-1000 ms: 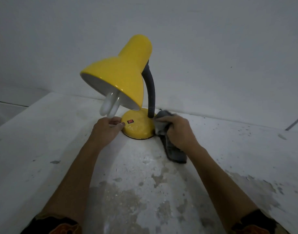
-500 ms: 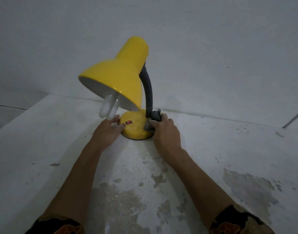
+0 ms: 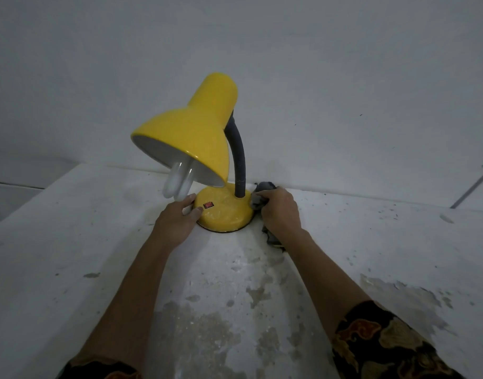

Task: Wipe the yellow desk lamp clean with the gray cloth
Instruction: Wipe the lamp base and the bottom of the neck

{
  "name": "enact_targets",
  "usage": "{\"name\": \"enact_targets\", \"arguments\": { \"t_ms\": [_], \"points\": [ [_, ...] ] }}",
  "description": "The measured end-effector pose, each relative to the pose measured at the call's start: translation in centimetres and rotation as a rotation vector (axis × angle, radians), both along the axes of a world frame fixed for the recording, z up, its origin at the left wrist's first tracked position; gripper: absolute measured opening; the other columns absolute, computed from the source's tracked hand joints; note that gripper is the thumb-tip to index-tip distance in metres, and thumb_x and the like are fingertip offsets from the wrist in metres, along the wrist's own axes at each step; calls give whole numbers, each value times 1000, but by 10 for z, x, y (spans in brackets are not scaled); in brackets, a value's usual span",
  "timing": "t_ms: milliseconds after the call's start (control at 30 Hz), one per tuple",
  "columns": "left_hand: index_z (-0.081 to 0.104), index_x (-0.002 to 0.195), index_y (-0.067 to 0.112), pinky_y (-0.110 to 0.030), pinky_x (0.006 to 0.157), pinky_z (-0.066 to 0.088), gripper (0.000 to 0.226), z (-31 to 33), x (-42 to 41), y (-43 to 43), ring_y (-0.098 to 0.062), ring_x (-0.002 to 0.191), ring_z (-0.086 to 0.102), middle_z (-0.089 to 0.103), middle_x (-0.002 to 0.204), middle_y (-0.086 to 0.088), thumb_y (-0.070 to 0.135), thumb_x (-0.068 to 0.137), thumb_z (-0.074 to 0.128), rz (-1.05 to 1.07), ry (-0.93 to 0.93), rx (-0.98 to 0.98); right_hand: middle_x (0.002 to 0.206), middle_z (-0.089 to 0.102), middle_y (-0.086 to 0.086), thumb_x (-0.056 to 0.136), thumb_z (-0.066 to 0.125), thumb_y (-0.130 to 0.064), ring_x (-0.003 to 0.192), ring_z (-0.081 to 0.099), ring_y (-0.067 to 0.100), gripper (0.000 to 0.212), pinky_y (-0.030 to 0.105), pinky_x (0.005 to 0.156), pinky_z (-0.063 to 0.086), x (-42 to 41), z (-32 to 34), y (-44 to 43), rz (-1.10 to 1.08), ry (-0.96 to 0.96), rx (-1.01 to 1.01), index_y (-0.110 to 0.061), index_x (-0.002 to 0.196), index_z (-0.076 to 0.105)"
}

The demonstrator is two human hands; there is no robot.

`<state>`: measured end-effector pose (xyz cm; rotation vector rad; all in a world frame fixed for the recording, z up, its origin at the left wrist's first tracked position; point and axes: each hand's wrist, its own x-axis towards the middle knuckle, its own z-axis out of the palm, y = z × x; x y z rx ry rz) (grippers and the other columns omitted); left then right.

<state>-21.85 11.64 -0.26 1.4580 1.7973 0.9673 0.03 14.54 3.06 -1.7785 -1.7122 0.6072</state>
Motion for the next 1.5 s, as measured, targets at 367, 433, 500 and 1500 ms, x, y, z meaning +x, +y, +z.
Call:
{"name": "enact_targets", "arguments": {
  "t_ms": [367, 433, 500, 1500],
  "points": [
    [48, 142, 24, -46, 112, 36, 55, -9, -5, 9, -22, 136, 44, 49, 147, -2, 40, 90, 59, -1, 22, -5, 114, 49, 11, 88, 49, 1, 108, 47, 29, 36, 39, 89, 48, -23, -8, -22, 190, -154, 169, -16, 112, 70],
    [47, 142, 24, -46, 112, 35, 55, -10, -5, 9, -22, 136, 44, 48, 148, -2, 40, 90, 58, 2, 19, -1, 116, 49, 13, 89, 47, 2, 109, 45, 31, 43, 40, 88, 47, -22, -7, -20, 270, -199, 182, -18, 121, 66],
    [47, 142, 24, -46, 112, 36, 54, -10, -5, 9, -23, 135, 45, 49, 147, -1, 38, 91, 59, 4, 16, -1, 119, 50, 12, 91, 47, -3, 110, 44, 30, 42, 40, 87, 47, -20, -9, -18, 322, -262, 213, -21, 125, 64],
    [57, 134, 23, -49, 102, 47, 64, 3, -2, 0, -25, 118, 59, 61, 133, 0, 50, 76, 61, 23, -47, -33, 110, 50, 10, 90, 52, -5, 101, 51, 29, 42, 32, 82, 46, 26, -10, 2, 272, -300, 194, -27, 125, 62]
  ]
}}
